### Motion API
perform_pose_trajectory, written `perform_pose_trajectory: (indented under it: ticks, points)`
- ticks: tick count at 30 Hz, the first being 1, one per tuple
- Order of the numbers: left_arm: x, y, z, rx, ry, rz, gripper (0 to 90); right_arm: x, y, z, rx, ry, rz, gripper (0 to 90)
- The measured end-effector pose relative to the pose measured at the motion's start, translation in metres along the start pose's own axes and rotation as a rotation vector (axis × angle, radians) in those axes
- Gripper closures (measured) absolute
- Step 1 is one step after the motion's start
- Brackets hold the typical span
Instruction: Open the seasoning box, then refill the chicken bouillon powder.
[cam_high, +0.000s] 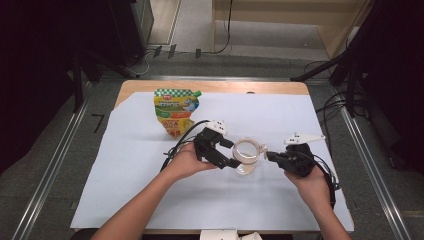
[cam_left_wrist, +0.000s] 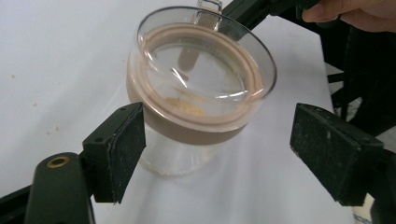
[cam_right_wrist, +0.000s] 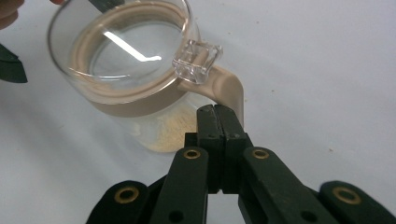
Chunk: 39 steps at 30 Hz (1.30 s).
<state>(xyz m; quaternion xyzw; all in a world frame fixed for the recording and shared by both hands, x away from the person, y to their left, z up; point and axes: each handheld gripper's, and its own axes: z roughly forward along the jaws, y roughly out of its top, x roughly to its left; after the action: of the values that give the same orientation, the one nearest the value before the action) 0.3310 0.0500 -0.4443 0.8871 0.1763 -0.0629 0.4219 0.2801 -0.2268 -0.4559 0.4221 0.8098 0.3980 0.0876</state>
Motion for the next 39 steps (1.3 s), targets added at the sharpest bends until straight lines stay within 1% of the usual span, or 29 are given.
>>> perform_pose_trajectory:
  ticks: [1, 3, 4, 5, 7, 9, 11, 12, 13, 15, 17, 18, 20, 21, 24, 28, 30, 31, 34, 35, 39]
  points:
    - [0.0, 0.001, 0.001, 0.003, 0.011, 0.01, 18.7, -0.001, 0.0, 0.0, 0.0, -0.003, 0.007, 90.0]
    - [-0.001, 0.001, 0.003, -0.006, 0.023, 0.018, 18.8, -0.004, 0.0, -0.003, -0.022, -0.003, 0.032, 90.0]
    - [-0.001, 0.001, 0.003, -0.006, 0.023, 0.018, 19.0, -0.004, 0.0, -0.003, -0.022, -0.003, 0.032, 90.0]
    - [-0.001, 0.001, 0.004, -0.017, 0.033, 0.026, 19.0, -0.008, 0.0, -0.005, -0.031, -0.008, 0.043, 90.0]
    - [0.0, 0.002, 0.007, -0.022, 0.045, 0.031, 19.1, -0.01, -0.001, -0.002, -0.019, -0.02, 0.05, 90.0]
    - [-0.001, 0.002, 0.01, -0.029, 0.057, 0.045, 18.4, -0.012, -0.001, 0.004, -0.012, -0.027, 0.055, 90.0]
    - [-0.003, 0.003, 0.013, -0.027, 0.073, 0.06, 16.5, -0.013, 0.001, 0.009, -0.017, -0.047, 0.059, 90.0]
    - [-0.003, 0.003, 0.013, -0.027, 0.073, 0.06, 16.0, -0.013, 0.001, 0.009, -0.017, -0.047, 0.059, 90.0]
    - [-0.004, 0.003, 0.015, -0.03, 0.084, 0.066, 15.3, -0.014, 0.002, 0.011, -0.028, -0.047, 0.079, 90.0]
    - [-0.006, 0.003, 0.02, -0.031, 0.108, 0.092, 14.0, -0.014, 0.002, 0.012, -0.03, -0.054, 0.082, 90.0]
    - [-0.007, 0.004, 0.022, -0.031, 0.114, 0.095, 13.3, -0.014, 0.002, 0.013, -0.029, -0.059, 0.077, 90.0]
    - [-0.006, 0.004, 0.024, -0.037, 0.112, 0.1, 12.2, -0.014, 0.001, 0.015, -0.025, -0.066, 0.075, 90.0]
    - [-0.006, 0.004, 0.025, -0.042, 0.112, 0.098, 11.9, -0.015, 0.0, 0.017, -0.02, -0.069, 0.076, 90.0]
    - [-0.007, 0.005, 0.025, -0.043, 0.119, 0.092, 11.9, -0.016, -0.001, 0.019, -0.007, -0.071, 0.073, 90.0]
    - [-0.008, 0.007, 0.024, -0.037, 0.125, 0.097, 12.2, -0.015, -0.001, 0.02, -0.01, -0.07, 0.079, 90.0]
    - [-0.008, 0.01, 0.022, -0.043, 0.119, 0.092, 12.4, -0.015, -0.001, 0.02, -0.011, -0.073, 0.079, 90.0]
    - [-0.01, 0.012, 0.021, -0.04, 0.126, 0.1, 12.6, -0.015, -0.002, 0.02, -0.012, -0.074, 0.085, 90.0]
    - [-0.01, 0.013, 0.021, -0.045, 0.128, 0.096, 12.8, -0.015, -0.002, 0.02, -0.011, -0.074, 0.085, 90.0]
    - [-0.011, 0.016, 0.019, -0.047, 0.127, 0.096, 13.3, -0.015, -0.002, 0.02, -0.011, -0.075, 0.086, 90.0]
    - [-0.011, 0.019, 0.017, -0.055, 0.122, 0.09, 13.4, -0.014, -0.002, 0.02, -0.011, -0.074, 0.089, 90.0]
    - [-0.011, 0.024, 0.015, -0.061, 0.11, 0.088, 13.9, -0.014, -0.002, 0.02, -0.011, -0.075, 0.089, 90.0]
